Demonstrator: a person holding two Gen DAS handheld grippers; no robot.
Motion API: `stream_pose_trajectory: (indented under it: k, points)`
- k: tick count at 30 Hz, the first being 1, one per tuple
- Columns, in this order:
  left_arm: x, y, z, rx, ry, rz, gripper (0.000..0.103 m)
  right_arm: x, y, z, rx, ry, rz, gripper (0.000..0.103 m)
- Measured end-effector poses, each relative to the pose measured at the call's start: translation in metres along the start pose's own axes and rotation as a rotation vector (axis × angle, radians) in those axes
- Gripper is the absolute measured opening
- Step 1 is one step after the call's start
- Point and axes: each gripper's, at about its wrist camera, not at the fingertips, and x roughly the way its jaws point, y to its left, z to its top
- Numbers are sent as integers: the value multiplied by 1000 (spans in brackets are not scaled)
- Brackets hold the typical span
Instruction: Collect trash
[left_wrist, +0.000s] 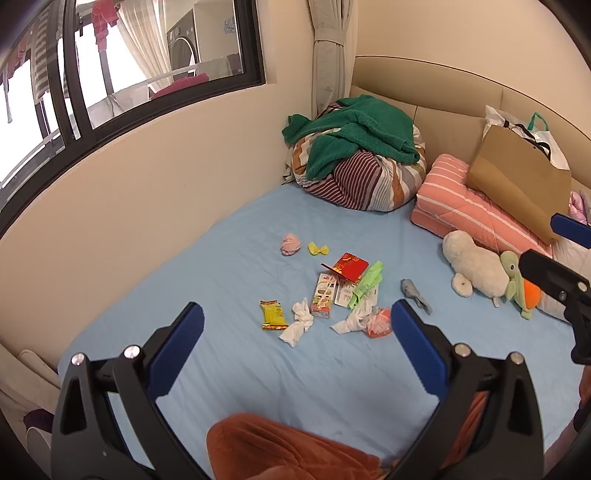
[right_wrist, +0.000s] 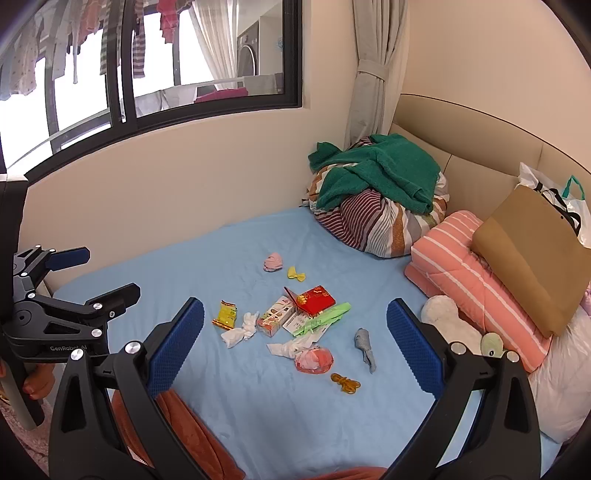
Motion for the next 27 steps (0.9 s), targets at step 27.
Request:
stream_pose_trajectory:
  k: [27]
  points:
    - [-4, -5, -3, -5, 0, 3, 100, -5, 8, 3, -1, -4, -3, 96]
